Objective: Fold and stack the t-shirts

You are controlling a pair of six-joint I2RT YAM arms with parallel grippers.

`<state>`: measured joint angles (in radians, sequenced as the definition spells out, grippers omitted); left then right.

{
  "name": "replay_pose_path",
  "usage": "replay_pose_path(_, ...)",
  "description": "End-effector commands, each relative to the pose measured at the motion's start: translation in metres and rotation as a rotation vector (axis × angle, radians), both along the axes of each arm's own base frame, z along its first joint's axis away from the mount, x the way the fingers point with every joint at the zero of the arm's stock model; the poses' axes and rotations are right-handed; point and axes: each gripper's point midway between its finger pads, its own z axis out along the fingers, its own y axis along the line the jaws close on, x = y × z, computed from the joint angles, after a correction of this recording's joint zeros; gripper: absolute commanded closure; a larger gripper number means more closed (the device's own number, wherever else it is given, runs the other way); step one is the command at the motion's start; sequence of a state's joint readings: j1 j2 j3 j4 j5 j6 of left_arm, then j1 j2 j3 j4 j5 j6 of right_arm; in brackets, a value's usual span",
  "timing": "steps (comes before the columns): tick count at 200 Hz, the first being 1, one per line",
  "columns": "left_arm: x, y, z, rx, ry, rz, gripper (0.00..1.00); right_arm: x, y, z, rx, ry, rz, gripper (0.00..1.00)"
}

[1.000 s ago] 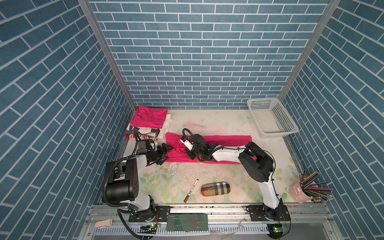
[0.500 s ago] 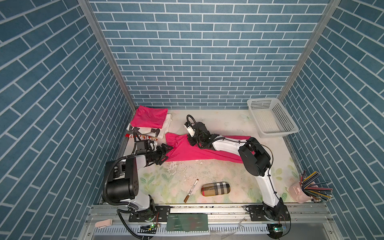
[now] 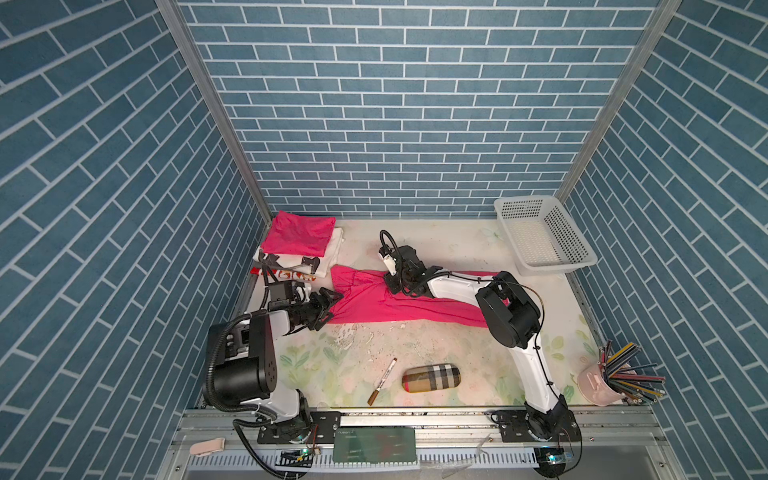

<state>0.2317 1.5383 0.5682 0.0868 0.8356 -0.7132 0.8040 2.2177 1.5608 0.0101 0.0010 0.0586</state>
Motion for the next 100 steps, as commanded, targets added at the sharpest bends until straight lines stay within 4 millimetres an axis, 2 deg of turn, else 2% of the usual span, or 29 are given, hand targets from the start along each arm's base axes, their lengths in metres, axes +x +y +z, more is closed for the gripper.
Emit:
replay_pose_path(1,-0.019,0.031,-0.028,0.123,0.128,0.091,0.14,-0.004,-0.016,0.042,0.016,-0.021,-0.036,0.52)
replay_pose_path(7,-0.019,0.033,-0.027,0.132,0.128,0.088,0.14,-0.007,-0.020,0.051,0.024,-0.025,-0.044,0.50)
replay_pose_path(11,-0.018,0.034,-0.026,0.140,0.129,0.087,0.14,-0.009,-0.024,0.057,0.032,-0.025,-0.053,0.45)
replay_pose_path(21,-0.017,0.037,-0.023,0.159,0.125,0.083,0.14,-0.016,-0.035,0.070,0.056,-0.019,-0.074,0.43)
replay_pose_path(24,-0.016,0.037,-0.021,0.162,0.120,0.083,0.14,-0.017,-0.039,0.074,0.066,-0.018,-0.085,0.38)
replay_pose_path(34,-0.014,0.039,-0.015,0.177,0.105,0.081,0.14,-0.025,-0.055,0.083,0.092,-0.005,-0.118,0.35)
replay_pose_path(37,-0.013,0.039,-0.013,0.181,0.098,0.079,0.14,-0.027,-0.061,0.085,0.099,0.000,-0.132,0.29)
replay_pose_path(41,-0.011,0.040,-0.009,0.188,0.087,0.077,0.14,-0.029,-0.069,0.088,0.110,0.005,-0.151,0.28)
replay_pose_path(49,-0.008,0.040,0.000,0.205,0.063,0.069,0.14,-0.035,-0.089,0.087,0.113,0.028,-0.197,0.27)
replay_pose_path(54,-0.006,0.039,0.006,0.220,0.050,0.061,0.14,-0.037,-0.103,0.085,0.112,0.043,-0.232,0.22)
replay_pose_path(66,-0.002,0.037,0.019,0.266,0.021,0.043,0.14,-0.045,-0.137,0.078,0.099,0.078,-0.308,0.21)
replay_pose_path(82,0.002,0.026,0.037,0.342,-0.024,-0.002,0.14,-0.056,-0.187,0.066,0.075,0.125,-0.433,0.21)
replay_pose_path(85,0.003,0.023,0.040,0.357,-0.031,-0.011,0.14,-0.058,-0.197,0.065,0.074,0.133,-0.459,0.18)
replay_pose_path(100,0.003,0.009,0.049,0.433,-0.047,-0.056,0.14,-0.068,-0.248,0.053,0.088,0.188,-0.596,0.17)
